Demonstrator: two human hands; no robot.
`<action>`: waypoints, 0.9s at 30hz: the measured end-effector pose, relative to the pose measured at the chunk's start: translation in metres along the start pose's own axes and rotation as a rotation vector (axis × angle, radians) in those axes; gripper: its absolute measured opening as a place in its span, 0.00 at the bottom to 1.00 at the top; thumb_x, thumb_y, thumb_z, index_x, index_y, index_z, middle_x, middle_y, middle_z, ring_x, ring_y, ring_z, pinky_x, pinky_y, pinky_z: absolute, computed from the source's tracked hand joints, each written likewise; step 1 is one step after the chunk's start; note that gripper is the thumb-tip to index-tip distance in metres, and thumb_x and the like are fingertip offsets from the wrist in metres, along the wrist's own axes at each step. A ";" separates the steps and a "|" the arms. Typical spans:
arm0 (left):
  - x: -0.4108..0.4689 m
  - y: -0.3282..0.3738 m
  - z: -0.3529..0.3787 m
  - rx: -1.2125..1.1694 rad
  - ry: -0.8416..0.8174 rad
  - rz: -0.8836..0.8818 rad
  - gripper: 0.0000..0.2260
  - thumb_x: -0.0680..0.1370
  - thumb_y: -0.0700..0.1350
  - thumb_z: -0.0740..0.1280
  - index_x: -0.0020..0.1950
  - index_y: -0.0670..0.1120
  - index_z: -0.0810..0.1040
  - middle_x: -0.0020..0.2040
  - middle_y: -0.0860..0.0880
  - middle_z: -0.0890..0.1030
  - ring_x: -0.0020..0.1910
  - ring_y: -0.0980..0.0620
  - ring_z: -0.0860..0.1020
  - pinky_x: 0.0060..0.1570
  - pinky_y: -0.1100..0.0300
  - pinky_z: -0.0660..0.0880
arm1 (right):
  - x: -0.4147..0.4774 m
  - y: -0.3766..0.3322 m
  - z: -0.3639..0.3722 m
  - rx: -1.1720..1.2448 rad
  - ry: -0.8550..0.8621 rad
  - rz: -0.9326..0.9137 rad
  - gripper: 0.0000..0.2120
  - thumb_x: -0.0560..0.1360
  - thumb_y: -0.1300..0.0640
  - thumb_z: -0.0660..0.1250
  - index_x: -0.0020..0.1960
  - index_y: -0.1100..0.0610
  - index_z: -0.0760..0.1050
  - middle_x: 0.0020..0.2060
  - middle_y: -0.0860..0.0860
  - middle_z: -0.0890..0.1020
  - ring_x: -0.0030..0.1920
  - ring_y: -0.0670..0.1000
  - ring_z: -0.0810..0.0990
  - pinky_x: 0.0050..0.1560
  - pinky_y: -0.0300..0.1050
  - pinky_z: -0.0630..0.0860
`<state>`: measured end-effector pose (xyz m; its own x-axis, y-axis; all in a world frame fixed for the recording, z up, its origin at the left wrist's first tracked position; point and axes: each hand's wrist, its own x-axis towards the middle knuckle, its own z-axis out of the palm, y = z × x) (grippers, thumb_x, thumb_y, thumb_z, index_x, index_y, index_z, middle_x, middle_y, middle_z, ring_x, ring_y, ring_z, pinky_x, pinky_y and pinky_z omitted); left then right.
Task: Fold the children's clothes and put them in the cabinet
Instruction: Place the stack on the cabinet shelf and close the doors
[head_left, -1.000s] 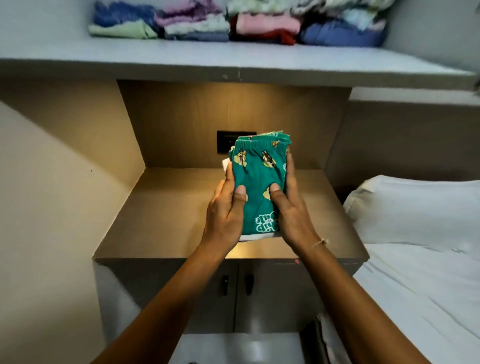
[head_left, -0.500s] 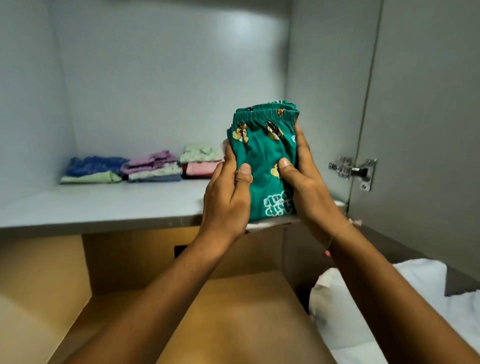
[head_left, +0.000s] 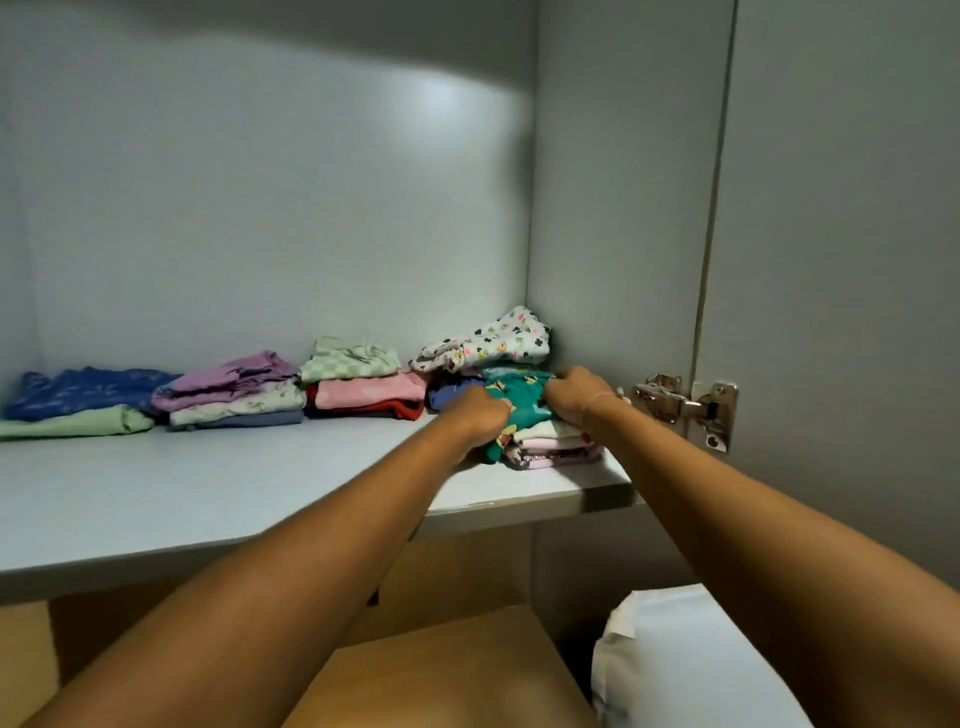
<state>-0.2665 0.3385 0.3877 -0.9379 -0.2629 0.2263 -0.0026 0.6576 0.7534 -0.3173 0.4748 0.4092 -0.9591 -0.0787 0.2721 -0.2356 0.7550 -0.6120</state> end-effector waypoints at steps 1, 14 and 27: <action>0.001 -0.001 -0.003 -0.015 -0.035 -0.008 0.15 0.81 0.47 0.60 0.61 0.38 0.75 0.55 0.40 0.80 0.50 0.44 0.79 0.48 0.53 0.75 | -0.002 -0.004 -0.002 -0.100 0.026 -0.007 0.14 0.75 0.55 0.60 0.57 0.59 0.76 0.52 0.58 0.81 0.40 0.56 0.80 0.33 0.41 0.73; -0.003 -0.088 -0.067 0.680 -0.279 -0.011 0.32 0.81 0.63 0.46 0.80 0.46 0.49 0.81 0.47 0.47 0.79 0.47 0.45 0.76 0.47 0.44 | 0.009 -0.008 0.021 -0.595 -0.254 -0.424 0.25 0.81 0.49 0.48 0.77 0.52 0.57 0.78 0.53 0.56 0.76 0.57 0.57 0.76 0.55 0.54; -0.003 -0.086 -0.066 0.657 -0.272 -0.003 0.31 0.82 0.62 0.47 0.80 0.47 0.50 0.81 0.48 0.49 0.79 0.47 0.48 0.75 0.49 0.47 | 0.037 0.009 0.029 -0.635 -0.250 -0.381 0.26 0.81 0.49 0.47 0.77 0.53 0.55 0.78 0.52 0.55 0.77 0.58 0.56 0.76 0.57 0.55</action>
<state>-0.2408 0.2359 0.3627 -0.9907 -0.1361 -0.0017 -0.1336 0.9694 0.2059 -0.3597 0.4599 0.3918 -0.8549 -0.4945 0.1568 -0.4927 0.8686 0.0531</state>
